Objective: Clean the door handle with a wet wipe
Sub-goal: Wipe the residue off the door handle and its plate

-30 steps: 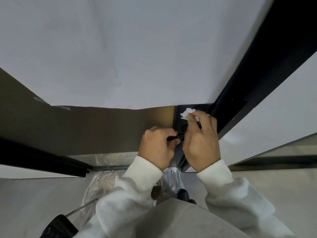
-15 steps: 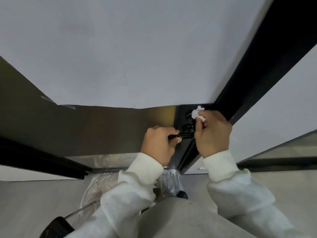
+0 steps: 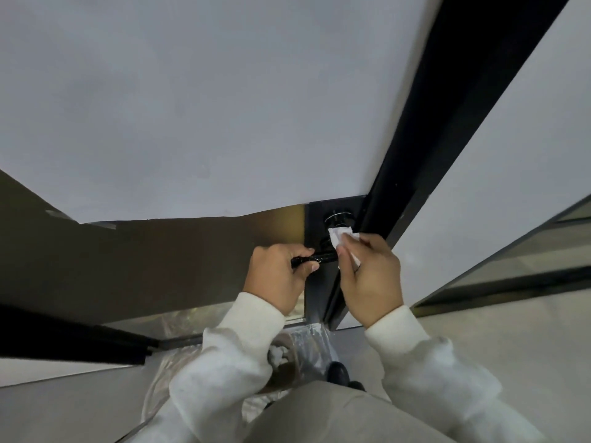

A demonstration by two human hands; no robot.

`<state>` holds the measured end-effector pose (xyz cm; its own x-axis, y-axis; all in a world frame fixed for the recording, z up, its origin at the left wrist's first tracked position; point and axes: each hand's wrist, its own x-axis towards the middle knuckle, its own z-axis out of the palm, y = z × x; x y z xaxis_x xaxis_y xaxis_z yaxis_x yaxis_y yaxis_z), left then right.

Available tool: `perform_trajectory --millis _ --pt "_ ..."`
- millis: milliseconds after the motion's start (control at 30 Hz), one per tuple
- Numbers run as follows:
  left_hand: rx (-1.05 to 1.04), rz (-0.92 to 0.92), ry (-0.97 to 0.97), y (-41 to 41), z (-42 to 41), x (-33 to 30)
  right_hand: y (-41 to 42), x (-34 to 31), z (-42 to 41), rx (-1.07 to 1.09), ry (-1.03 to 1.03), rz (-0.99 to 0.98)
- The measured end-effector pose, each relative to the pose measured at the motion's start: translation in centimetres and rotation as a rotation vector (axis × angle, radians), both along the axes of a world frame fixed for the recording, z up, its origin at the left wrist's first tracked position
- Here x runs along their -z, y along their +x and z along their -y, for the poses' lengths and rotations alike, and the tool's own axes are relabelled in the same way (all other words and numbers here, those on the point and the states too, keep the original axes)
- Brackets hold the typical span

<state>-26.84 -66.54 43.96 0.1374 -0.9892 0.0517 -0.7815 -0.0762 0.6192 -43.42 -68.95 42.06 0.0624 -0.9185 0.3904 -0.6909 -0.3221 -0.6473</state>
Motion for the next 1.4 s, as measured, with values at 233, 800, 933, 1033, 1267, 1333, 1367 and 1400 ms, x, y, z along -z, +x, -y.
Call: perform_trajectory --millis 233,800,933,1033,1267,1333,1367,1400 --pt "-0.018 -0.03 -0.009 -0.3 -0.3 -0.4 2.2 0.7 0.2 0.305 0.739 1.365" --pt "-0.067 -0.038 -0.017 -0.4 -0.6 -0.7 3.0 -0.1 2.2 0.088 1.258 1.702" --pt "-0.041 -0.062 -0.04 -0.3 -0.6 -0.6 2.9 -0.1 2.7 0.152 1.248 1.644" --pt "-0.047 -0.072 -0.069 0.1 -0.6 0.0 2.2 -0.2 1.6 0.207 1.237 1.498" --pt "-0.256 -0.434 -0.107 2.2 -2.1 1.9 -2.7 0.5 -1.1 -0.062 0.813 0.913" --pt "-0.297 -0.547 -0.122 2.9 -2.8 2.3 -4.2 0.3 -0.8 -0.105 0.433 0.464" --pt "-0.308 -0.562 -0.118 3.0 -3.0 2.5 -4.6 -0.2 -0.5 -0.107 0.244 0.303" --pt "-0.321 -0.571 -0.112 3.0 -3.1 2.6 -4.7 -0.6 -0.5 -0.145 0.094 0.183"
